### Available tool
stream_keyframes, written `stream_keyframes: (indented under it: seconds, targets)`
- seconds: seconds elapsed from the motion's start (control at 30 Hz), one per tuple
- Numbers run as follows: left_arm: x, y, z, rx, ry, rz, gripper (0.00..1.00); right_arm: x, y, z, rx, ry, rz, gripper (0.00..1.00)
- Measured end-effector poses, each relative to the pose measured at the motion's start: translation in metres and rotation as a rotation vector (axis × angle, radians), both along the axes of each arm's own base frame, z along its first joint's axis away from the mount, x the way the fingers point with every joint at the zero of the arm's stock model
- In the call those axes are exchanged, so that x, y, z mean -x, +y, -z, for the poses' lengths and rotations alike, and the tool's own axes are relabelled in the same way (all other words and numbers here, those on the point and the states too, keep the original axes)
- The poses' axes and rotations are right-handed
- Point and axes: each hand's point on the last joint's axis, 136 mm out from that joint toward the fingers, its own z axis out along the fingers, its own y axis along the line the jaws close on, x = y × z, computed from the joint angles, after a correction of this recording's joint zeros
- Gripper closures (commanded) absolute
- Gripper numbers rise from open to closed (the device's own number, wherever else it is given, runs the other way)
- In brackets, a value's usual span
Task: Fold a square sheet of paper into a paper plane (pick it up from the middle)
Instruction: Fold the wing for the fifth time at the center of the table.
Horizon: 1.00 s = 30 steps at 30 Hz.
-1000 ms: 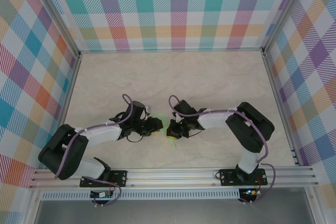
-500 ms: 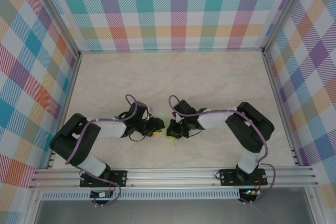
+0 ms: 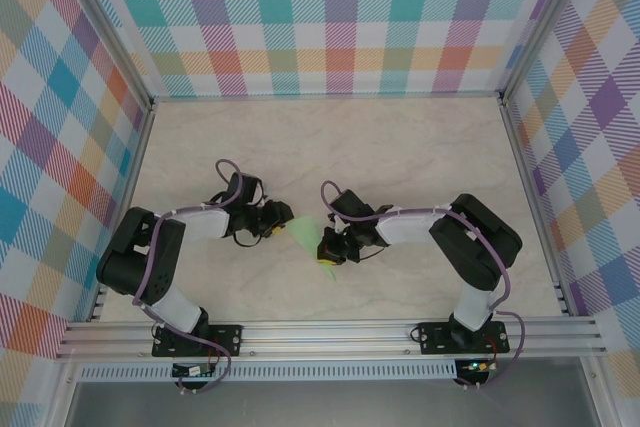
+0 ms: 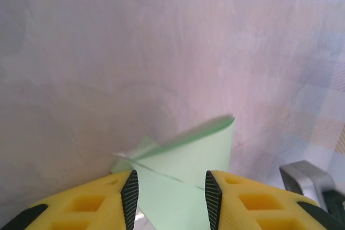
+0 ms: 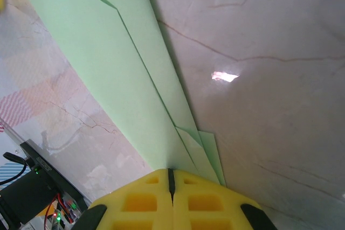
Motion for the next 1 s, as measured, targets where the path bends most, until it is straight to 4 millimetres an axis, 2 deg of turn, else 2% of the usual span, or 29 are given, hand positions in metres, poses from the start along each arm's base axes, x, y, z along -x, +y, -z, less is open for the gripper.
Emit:
stream_keyframes:
  seconds: [0.1,0.2,0.33,0.43,0.6,0.8,0.9,1.0]
  targets:
    - [-0.009,0.012,-0.005,0.005,-0.005,-0.024,0.59,0.0,0.0,0.0,0.001,-0.003,-0.005,0.95]
    - [-0.009,0.014,-0.016,0.018,-0.018,-0.021,0.57,0.0,0.0,0.0,0.001,-0.003,-0.005,0.95]
    - [-0.007,0.007,-0.051,0.075,-0.111,0.003,0.57,0.0,0.0,0.0,0.001,-0.004,-0.005,0.94]
    - [0.0,-0.005,-0.065,0.117,-0.159,0.035,0.57,-0.001,0.0,-0.001,0.007,-0.004,-0.004,0.93]
    - [0.023,-0.036,-0.057,0.14,-0.13,0.128,0.57,-0.001,0.001,-0.001,0.011,-0.01,-0.003,0.92]
    - [0.029,-0.067,-0.035,0.177,-0.073,0.167,0.58,-0.003,0.001,-0.002,0.018,-0.022,0.0,0.92]
    - [0.034,-0.074,-0.019,0.169,-0.026,0.175,0.59,-0.003,0.001,-0.003,0.02,-0.024,0.004,0.92]
    - [0.033,-0.068,-0.006,0.108,0.013,0.143,0.6,-0.004,-0.001,-0.004,0.028,-0.032,0.016,0.91]
